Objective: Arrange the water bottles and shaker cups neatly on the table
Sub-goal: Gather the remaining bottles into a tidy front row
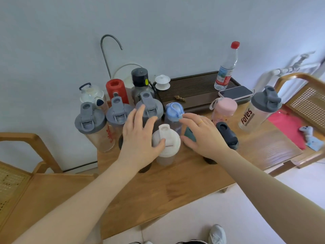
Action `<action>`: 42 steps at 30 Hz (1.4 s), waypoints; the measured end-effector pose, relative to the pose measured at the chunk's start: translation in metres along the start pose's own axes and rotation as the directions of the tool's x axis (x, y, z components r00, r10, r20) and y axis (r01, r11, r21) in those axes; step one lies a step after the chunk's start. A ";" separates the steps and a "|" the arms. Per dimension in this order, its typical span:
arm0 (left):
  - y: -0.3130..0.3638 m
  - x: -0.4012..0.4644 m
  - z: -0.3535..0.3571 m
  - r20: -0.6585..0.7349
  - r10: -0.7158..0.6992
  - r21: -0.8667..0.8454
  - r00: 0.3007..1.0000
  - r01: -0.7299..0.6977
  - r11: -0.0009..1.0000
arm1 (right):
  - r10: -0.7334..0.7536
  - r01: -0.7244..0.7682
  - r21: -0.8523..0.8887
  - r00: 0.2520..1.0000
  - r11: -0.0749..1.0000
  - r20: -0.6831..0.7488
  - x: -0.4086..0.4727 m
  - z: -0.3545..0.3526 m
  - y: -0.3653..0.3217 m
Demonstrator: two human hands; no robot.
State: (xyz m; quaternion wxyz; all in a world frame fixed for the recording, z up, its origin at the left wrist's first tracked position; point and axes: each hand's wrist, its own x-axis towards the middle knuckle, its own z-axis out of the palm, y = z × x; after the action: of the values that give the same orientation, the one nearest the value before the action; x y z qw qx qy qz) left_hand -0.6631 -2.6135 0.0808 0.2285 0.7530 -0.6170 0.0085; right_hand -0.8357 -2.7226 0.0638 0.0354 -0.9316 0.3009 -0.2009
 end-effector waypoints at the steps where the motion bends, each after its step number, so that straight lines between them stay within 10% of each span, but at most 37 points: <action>1: 0.014 0.007 0.005 -0.033 0.095 -0.055 0.995 -0.097 0.994 | 0.036 -0.034 0.026 0.997 0.999 -0.075 -0.003 -0.010 0.013; 10: 0.187 0.101 0.089 0.180 0.353 -0.444 0.918 -0.245 0.862 | 0.370 -0.292 0.246 0.844 0.924 -0.389 -0.069 -0.112 0.175; 21: 0.299 0.223 0.182 0.447 0.101 -0.219 0.889 -0.001 0.976 | 0.429 -0.413 0.251 0.903 0.875 -0.009 -0.116 -0.130 0.307; 29: 0.305 0.212 0.205 0.302 0.009 -0.187 0.953 0.050 0.981 | 0.370 -0.350 0.351 0.929 0.868 0.012 -0.108 -0.108 0.331; 37: 0.301 0.150 0.127 0.241 0.086 -0.369 0.967 0.010 0.929 | 0.540 -0.400 0.677 0.842 0.618 0.005 -0.071 -0.125 0.317; 42: 0.268 0.095 0.062 0.234 0.045 -0.302 0.971 0.028 0.953 | 0.270 -0.384 0.693 0.923 0.610 0.273 -0.051 -0.090 0.258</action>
State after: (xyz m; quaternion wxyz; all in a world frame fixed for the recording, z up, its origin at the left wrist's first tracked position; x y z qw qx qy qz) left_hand -0.9072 -2.7590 0.1429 0.2656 0.7019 -0.6372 -0.1755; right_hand -1.0498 -2.8991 0.0796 0.4640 -0.7783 0.3561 -0.2283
